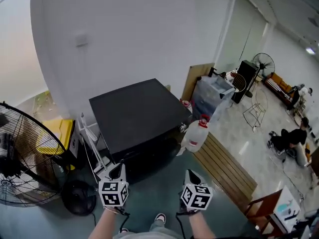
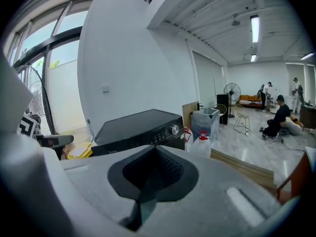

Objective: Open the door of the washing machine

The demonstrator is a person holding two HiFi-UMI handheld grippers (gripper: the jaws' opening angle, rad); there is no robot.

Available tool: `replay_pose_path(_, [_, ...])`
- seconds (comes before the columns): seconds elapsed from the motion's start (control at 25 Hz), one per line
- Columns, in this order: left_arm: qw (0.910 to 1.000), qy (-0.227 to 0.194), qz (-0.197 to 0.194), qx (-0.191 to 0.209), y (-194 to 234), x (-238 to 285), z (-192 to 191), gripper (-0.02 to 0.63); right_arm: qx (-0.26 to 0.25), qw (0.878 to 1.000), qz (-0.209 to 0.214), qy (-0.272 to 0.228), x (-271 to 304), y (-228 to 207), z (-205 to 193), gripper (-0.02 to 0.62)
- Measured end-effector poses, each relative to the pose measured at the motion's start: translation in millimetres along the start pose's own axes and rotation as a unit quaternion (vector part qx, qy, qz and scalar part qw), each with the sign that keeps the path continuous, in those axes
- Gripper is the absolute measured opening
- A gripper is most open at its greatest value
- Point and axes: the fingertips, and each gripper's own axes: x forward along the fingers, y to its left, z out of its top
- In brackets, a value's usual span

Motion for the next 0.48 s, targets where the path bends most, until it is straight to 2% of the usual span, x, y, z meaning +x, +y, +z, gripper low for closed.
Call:
replay_pose_path(0.32, [0.9989, -0.002, 0.042, -0.019, -8, 15, 0, 0.003, -0.029, 0.999, 0.040, 0.015, 37, -19, 13, 0.005])
replay_pose_path(0.48, [0.9989, 0.007, 0.045, -0.010, 1, 23, -4, 0.003, -0.043, 0.998, 0.042, 0.020, 55, -12, 14, 0.005])
